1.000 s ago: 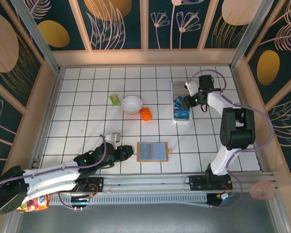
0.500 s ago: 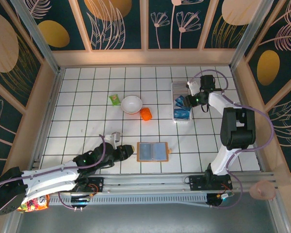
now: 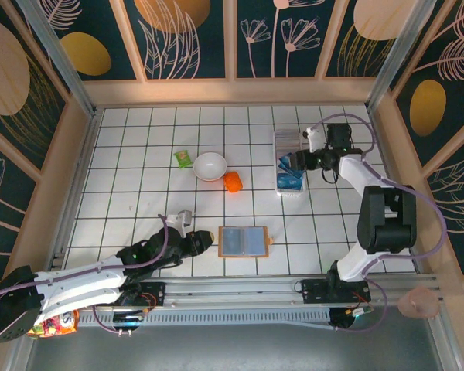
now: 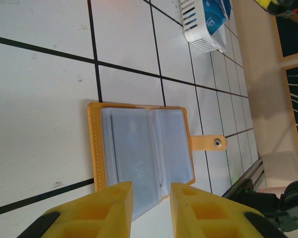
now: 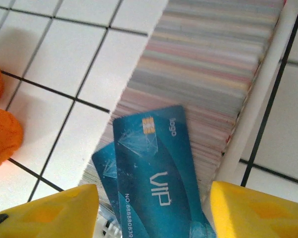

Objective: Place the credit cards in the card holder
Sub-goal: Pick up the credit card from the storage box.

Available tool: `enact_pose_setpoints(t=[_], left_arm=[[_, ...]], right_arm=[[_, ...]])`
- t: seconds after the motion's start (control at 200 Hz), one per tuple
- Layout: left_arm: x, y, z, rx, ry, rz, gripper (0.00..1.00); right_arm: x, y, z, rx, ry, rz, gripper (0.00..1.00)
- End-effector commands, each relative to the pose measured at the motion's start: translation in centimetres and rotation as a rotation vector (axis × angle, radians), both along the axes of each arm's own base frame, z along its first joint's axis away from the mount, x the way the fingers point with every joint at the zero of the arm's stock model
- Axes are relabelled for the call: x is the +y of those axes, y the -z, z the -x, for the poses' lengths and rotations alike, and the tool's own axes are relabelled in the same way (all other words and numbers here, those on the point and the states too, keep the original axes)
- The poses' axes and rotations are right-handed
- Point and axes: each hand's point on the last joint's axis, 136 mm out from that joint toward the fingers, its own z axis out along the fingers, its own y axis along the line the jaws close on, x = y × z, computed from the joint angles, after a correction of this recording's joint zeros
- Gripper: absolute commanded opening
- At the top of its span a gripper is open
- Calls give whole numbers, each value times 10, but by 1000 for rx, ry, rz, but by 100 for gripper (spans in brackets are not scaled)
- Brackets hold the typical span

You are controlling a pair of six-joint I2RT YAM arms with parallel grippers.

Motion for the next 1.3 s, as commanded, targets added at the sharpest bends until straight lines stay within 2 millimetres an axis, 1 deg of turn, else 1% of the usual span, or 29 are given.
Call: enact_pose_setpoints(t=[0.0, 0.085, 0.135, 0.265, 0.32, 0.47, 0.596, 0.731, 0.796, 0.976, 1.086, 1.296], left_arm=[[1, -3, -1, -10, -13, 18, 26], [1, -2, -1, -10, -14, 17, 26], [2, -1, -1, -9, -14, 15, 26], [1, -2, -2, -12, -15, 13, 26], [1, -2, -2, -13, -13, 11, 26], [1, 0, -2, -8, -17, 8, 26], [2, 0, -1, -5, -16, 5, 26], [3, 1, -2, -1, -26, 8, 26], [3, 1, -2, -1, -28, 9, 26], [4, 2, -1, 7, -32, 9, 26], [5, 3, -1, 7, -33, 4, 25], [5, 3, -1, 10, -36, 4, 25]], right_arm=[[-9, -33, -8, -96, 73, -81, 66], [-19, -33, -10, -66, 125, -104, 67], [-25, -24, -10, -27, 146, -90, 67], [-31, -2, -13, 58, 167, -34, 68], [-27, 3, -15, 86, 154, -37, 70], [-10, 17, -20, 129, 95, -6, 77], [-9, 28, -31, 142, 102, 34, 85], [-13, 34, -42, 140, 124, 61, 85], [-12, 37, -46, 146, 121, 60, 84], [-5, 47, -47, 160, 103, 54, 81], [0, 47, -46, 163, 93, 24, 80], [-3, 51, -48, 162, 119, 23, 70]])
